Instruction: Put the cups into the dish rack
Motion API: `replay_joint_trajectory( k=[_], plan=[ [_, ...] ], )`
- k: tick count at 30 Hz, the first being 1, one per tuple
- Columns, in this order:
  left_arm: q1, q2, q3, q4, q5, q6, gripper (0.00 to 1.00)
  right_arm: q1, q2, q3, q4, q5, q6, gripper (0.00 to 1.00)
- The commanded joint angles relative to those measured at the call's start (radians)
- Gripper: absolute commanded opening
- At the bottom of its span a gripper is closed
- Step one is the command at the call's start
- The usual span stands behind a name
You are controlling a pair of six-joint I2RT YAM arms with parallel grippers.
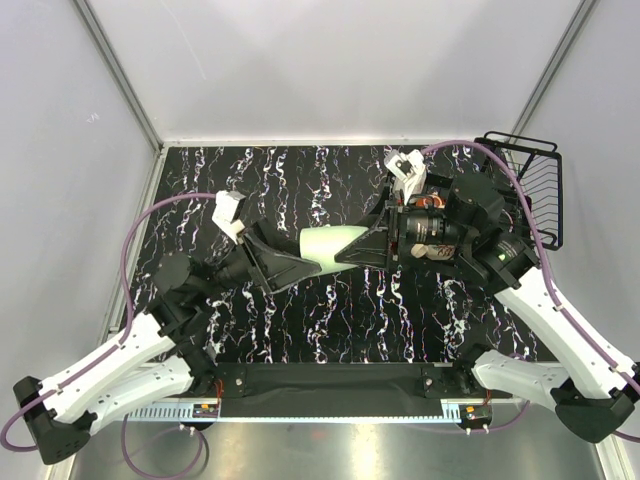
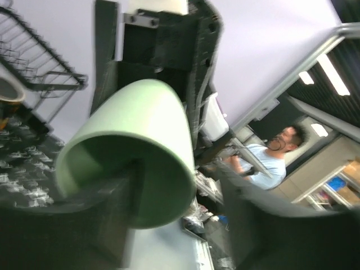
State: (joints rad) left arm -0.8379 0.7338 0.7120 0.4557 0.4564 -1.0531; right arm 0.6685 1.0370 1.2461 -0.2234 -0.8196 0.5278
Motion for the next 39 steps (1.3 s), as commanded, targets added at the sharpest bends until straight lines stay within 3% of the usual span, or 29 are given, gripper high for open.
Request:
replay_joint_trajectory(
  k=[1, 2, 3, 8, 11, 16, 25, 34, 39],
  plan=[
    [-0.001, -0.031, 0.058, -0.142, -0.067, 0.07, 0.8, 0.006, 0.003, 0.03, -0.034, 0.103, -0.04, 0.0],
    [-0.001, -0.042, 0.069, -0.254, -0.115, 0.102, 0.9, 0.006, 0.005, 0.039, -0.095, 0.135, -0.054, 0.0],
    [-0.003, -0.05, 0.089, -0.315, -0.145, 0.117, 0.94, 0.006, 0.015, 0.073, -0.137, 0.178, -0.07, 0.0],
    [-0.001, -0.093, 0.153, -0.785, -0.434, 0.186, 0.99, 0.006, 0.095, 0.202, -0.45, 0.586, -0.146, 0.0],
    [-0.001, -0.108, 0.176, -0.937, -0.562, 0.191, 0.99, 0.003, 0.181, 0.301, -0.608, 0.874, -0.135, 0.0],
    [-0.001, -0.125, 0.178, -0.98, -0.587, 0.222, 0.98, -0.001, 0.418, 0.446, -0.859, 1.227, -0.114, 0.0],
    [-0.001, -0.169, 0.149, -0.985, -0.568, 0.242, 0.98, -0.16, 0.701, 0.587, -0.926, 1.185, -0.176, 0.0],
    [-0.001, -0.192, 0.136, -0.997, -0.567, 0.271, 0.97, -0.233, 0.891, 0.696, -0.918, 1.123, -0.224, 0.0],
    [-0.003, -0.175, 0.145, -0.996, -0.558, 0.297, 0.98, -0.248, 0.977, 0.725, -0.901, 1.096, -0.221, 0.06]
  ],
)
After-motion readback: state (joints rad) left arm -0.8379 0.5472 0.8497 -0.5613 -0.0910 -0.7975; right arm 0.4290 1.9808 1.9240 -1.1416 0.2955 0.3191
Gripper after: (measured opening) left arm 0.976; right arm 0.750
